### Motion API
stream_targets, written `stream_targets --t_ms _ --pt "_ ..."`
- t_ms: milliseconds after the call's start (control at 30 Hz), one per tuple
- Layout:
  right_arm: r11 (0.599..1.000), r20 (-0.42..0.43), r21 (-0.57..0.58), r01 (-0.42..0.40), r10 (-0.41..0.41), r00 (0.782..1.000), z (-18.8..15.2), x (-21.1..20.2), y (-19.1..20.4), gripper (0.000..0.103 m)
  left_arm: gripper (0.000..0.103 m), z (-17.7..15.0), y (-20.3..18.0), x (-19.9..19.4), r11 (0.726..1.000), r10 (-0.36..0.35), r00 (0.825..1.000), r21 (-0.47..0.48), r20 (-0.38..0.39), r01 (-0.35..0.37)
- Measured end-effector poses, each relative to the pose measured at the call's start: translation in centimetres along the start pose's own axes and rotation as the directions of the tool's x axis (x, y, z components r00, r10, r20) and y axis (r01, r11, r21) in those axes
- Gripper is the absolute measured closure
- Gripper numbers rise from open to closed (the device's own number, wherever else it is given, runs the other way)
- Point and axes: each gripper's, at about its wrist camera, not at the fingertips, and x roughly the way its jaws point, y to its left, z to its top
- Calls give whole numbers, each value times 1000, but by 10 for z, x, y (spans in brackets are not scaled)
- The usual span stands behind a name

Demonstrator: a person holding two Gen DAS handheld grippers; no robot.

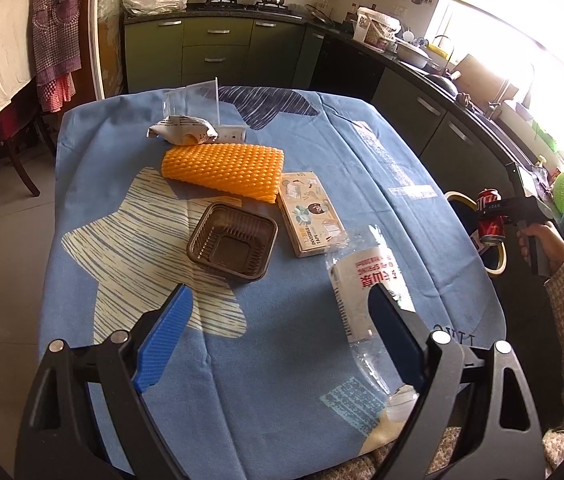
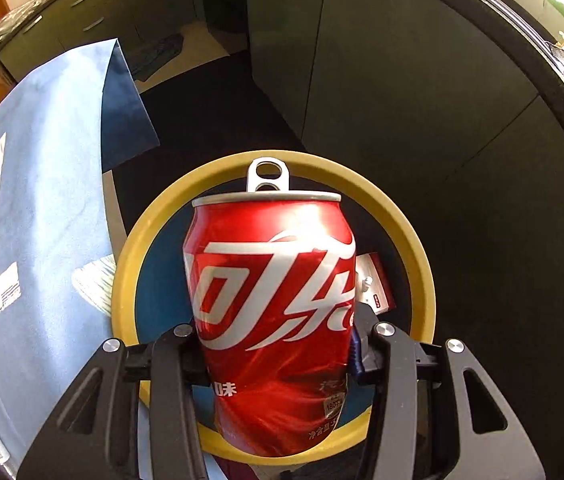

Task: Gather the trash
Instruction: 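Carry the cola can over the bin and release it with the right gripper, then grasp the clear Nongfu Spring water bottle with the left gripper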

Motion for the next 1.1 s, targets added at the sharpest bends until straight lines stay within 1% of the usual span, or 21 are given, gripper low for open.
stream_targets --t_ms 33,67,133,233,367,467,533,633,733,800,933,1033,1100 --pt "1000 3 6 0 0 1000 1 1 -2 56 18 0 -1 0 1000 1 1000 3 -2 -1" --pt "1000 4 6 4 -4 1000 0 2 0 51 18 0 -3 1 1000 1 1000 6 -4 -1" --pt "1000 18 10 6 -6 1000 -5 -3 -4 47 18 0 -5 2 1000 0 1000 8 -9 0" --pt "1000 48 15 -1 0 999 -14 -15 -8 47 18 -1 -7 4 1000 1 1000 13 -17 0" --pt "998 81 23 -58 56 995 -28 -39 -15 47 18 -1 -12 7 1000 2 1000 21 -30 -1" --pt "997 115 4 -71 70 991 -41 -58 -15 47 15 -1 -17 11 1000 13 999 19 -44 -12" --pt "996 132 -5 -85 85 988 -50 -68 -17 47 13 0 -21 14 1000 13 998 11 -65 -12" --pt "994 140 -27 -104 107 984 -59 -77 -17 47 13 0 -30 26 1000 23 993 -3 -119 -24" --pt "991 138 -53 -121 127 982 -66 -79 -13 47 13 -1 -39 40 999 31 984 -4 -173 -32" --pt "989 139 -69 -131 139 980 -71 -79 -10 47 13 -1 -46 48 998 57 978 3 -199 -58" --pt "982 131 -93 -163 174 976 -73 -71 -1 47 12 3 -58 56 998 68 974 9 -215 -68" --pt "978 130 -104 -178 191 973 -75 -69 1 46 10 7 -67 62 997 71 969 16 -235 -69" --pt "975 128 -107 -193 206 970 -76 -68 1 46 10 9 -69 70 996 93 963 21 -253 -91"
